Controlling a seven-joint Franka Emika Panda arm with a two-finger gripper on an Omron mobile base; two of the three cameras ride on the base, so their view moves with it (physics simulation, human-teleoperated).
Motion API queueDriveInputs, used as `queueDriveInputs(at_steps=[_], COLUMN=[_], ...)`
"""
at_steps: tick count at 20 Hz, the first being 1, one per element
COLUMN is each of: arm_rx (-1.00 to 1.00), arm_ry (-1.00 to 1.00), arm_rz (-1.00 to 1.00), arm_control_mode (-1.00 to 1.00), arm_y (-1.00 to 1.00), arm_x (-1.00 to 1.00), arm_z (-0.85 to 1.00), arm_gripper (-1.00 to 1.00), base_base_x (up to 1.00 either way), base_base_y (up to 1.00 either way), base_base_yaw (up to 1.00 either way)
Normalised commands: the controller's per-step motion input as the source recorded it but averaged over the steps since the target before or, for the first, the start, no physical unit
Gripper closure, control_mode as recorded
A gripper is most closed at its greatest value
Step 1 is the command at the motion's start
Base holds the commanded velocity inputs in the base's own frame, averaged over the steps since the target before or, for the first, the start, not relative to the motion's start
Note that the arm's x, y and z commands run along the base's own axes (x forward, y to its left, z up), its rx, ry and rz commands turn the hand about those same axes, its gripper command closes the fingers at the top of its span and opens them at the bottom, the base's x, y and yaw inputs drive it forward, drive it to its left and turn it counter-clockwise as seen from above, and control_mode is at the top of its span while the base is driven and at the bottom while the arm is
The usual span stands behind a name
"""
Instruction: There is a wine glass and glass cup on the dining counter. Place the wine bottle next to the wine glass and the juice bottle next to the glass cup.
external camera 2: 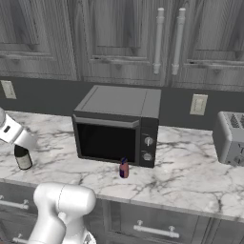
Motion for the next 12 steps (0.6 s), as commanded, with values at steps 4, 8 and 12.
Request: queueDriveInputs(at_steps=[4,8,12], arm_rx=[0.00,0.00,0.00], arm_ry=[0.00,0.00,0.00], arm_rz=[0.00,0.00,0.00], arm_control_mode=[-1.00,-1.00,-1.00], arm_y=[0.23,0.23,0.20], arm_x=[-0.39,-0.37,-0.35], arm_z=[0.00,0.00,0.00], arm_gripper=[-1.00,-1.00,-1.00], base_base_x=[0.00,0.00,0.00], base_base_y=[0.00,0.00,0.00], base_base_yaw=[0.00,0.00,0.00])
